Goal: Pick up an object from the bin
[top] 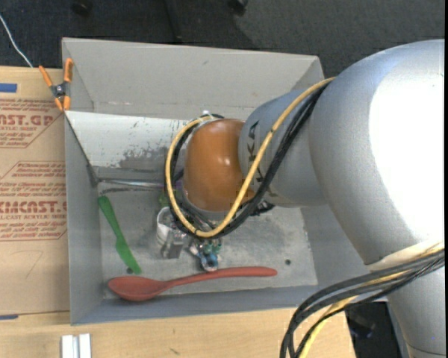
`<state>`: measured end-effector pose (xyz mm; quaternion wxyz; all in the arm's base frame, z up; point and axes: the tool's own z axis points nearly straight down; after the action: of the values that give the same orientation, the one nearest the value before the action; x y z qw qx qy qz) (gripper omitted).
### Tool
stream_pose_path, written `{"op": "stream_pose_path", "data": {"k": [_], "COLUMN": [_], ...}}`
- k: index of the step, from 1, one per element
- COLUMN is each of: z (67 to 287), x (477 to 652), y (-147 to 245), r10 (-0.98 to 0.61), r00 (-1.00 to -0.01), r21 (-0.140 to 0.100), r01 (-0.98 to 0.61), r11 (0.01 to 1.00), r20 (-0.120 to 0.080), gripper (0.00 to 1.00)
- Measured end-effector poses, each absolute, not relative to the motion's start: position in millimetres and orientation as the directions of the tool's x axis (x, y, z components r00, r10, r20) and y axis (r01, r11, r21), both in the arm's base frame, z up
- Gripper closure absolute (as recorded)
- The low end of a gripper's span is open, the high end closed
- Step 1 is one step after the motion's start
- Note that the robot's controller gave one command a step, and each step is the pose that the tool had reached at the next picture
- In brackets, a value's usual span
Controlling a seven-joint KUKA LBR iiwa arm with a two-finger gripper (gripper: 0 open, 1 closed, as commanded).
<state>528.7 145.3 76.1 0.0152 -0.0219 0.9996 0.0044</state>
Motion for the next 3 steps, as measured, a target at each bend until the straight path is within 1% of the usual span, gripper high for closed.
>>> {"op": "stream_pose_path", "data": {"k": [1,2,3], "z": [76.1,127.6,132.9], "x": [528.7,517.8,586.4], "y": [145.3,117.2,108.9], "r10": [-0.043,0.010,0.291], "r00": [-0.999,-0.999,-0.956], "r21": [0.009,0.010,0.019], "r01": [-0.044,0.009,0.290], "r11": [0.999,1.000,0.957], "r20": [-0.030,-0.034,-0.028], "gripper": [1.00,1.00,1.00]}}
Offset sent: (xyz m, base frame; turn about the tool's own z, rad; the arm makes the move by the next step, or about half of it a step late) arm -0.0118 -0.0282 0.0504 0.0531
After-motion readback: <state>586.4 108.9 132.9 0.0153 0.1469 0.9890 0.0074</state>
